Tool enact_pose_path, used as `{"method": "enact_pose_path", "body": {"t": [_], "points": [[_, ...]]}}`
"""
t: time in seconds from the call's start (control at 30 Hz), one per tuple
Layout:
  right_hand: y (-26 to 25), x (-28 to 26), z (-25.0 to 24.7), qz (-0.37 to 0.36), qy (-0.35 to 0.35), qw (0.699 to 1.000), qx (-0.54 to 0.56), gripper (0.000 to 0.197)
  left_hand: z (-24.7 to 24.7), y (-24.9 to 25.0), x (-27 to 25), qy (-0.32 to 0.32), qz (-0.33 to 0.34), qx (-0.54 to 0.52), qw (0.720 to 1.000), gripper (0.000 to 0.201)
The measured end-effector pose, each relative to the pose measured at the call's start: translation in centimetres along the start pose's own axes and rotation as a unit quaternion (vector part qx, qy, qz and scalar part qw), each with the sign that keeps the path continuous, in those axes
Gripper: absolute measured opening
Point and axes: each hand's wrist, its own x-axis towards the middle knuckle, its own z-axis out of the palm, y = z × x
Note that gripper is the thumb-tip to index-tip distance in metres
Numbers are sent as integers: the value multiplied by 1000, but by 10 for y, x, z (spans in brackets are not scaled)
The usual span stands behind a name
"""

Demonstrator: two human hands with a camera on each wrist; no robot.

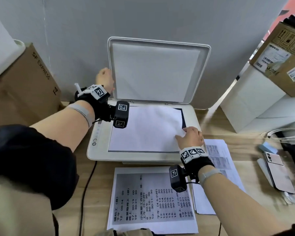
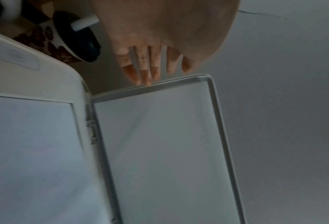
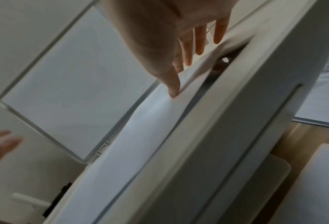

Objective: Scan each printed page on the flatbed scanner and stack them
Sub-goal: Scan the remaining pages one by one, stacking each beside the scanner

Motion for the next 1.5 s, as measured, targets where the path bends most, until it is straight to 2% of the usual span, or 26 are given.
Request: {"method": "enact_pose_path", "body": {"t": [0.07,0.13,0.2,0.27,0.37,0.47,0.53,0.73,0.93,1.0,1.2,1.3,1.37,1.43,1.5], "points": [[-2,2,-3,6,-6,999,33,30,-6,-18,1,-14,-27,23,999,27],[-4,2,-9,22,-12,993,113,23,-16,-37,1,-39,-71,60,995,31],[-4,1,-16,34,-20,981,189,33,-29,-57,-1,-43,-139,48,988,25],[-3,2,-22,41,-28,969,241,44,-40,-75,-7,-55,-173,45,982,10],[2,4,-26,21,-23,970,242,37,-49,-89,-20,-74,-178,96,977,7],[9,5,-28,10,-7,967,256,30,-51,-93,-34,-121,-198,133,964,6],[14,3,-30,7,2,960,278,29,-53,-95,-43,-152,-201,169,953,15],[26,-4,-38,-3,10,906,422,27,-57,-99,-60,-210,-252,184,927,18],[35,-7,-46,-3,-29,865,502,16,-59,-109,-65,-185,-274,144,933,23],[37,-10,-48,-14,-39,861,507,7,-60,-110,-66,-182,-270,122,938,19],[43,-15,-56,-71,-21,873,481,20,-60,-86,-80,-174,-188,17,966,9],[44,-13,-60,-74,11,869,490,21,-65,-69,-84,-201,-141,-56,968,21],[46,-14,-63,-72,33,861,502,25,-68,-65,-86,-213,-122,-49,968,31],[51,-15,-63,-78,10,855,513,32,-70,-69,-88,-215,-116,-16,969,39],[56,-17,-58,-60,-32,847,527,46,-72,-79,-91,-232,-130,25,964,27]]}}
